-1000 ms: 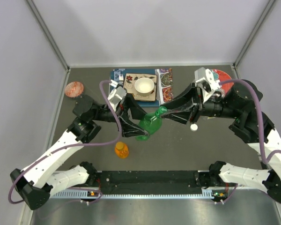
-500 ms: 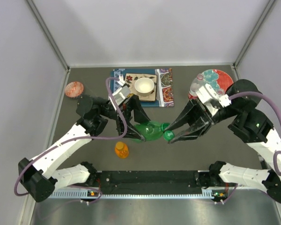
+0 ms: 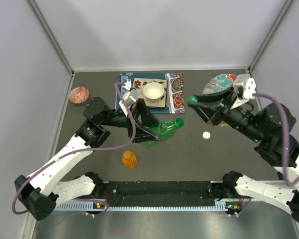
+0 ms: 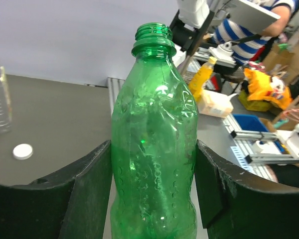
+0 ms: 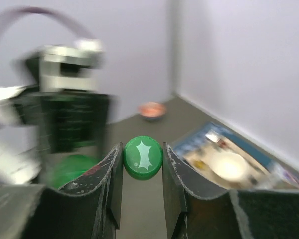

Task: Unscrew the bottle caps

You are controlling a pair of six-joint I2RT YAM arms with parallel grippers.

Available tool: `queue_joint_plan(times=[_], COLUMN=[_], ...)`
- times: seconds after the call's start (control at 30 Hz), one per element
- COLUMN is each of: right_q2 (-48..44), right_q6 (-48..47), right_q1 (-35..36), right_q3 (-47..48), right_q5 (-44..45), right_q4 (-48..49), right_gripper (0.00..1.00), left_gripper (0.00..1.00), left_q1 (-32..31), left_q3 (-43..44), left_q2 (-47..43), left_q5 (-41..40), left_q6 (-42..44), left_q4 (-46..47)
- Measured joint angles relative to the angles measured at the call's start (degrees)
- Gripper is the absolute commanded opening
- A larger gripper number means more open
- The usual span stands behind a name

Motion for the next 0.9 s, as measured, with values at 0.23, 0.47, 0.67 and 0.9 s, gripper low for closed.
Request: queue_joint_plan(times=[0.23, 0.47, 0.67, 0.9], right_q2=[-0.4, 11.6, 26.3, 35.0], right_q6=[6.5, 18.1, 24.4, 28.0], right_q1=[-0.2, -2.7, -5.4, -9.1], right_q3=[-17.0, -27.5, -31.8, -33.5], right_q5=[35.9, 39.9, 37.2, 34.2], right_q4=[0.6, -1.9, 0.3, 2.8], right_gripper=[0.0, 0.0, 0.0, 0.0], left_gripper=[0.27, 0.28, 0.28, 0.28], left_q1=[0.4, 0.4, 0.3, 0.4], left_q3=[-2.1, -2.6, -4.0, -5.5], left_q2=[-12.2, -21.6, -27.7, -30.3], left_q5=[-8.2, -13.7, -20.0, -23.2], left_q6=[11.5, 16.2, 18.3, 19.9], left_q4=[-14.7, -21.9, -25.3, -28.2])
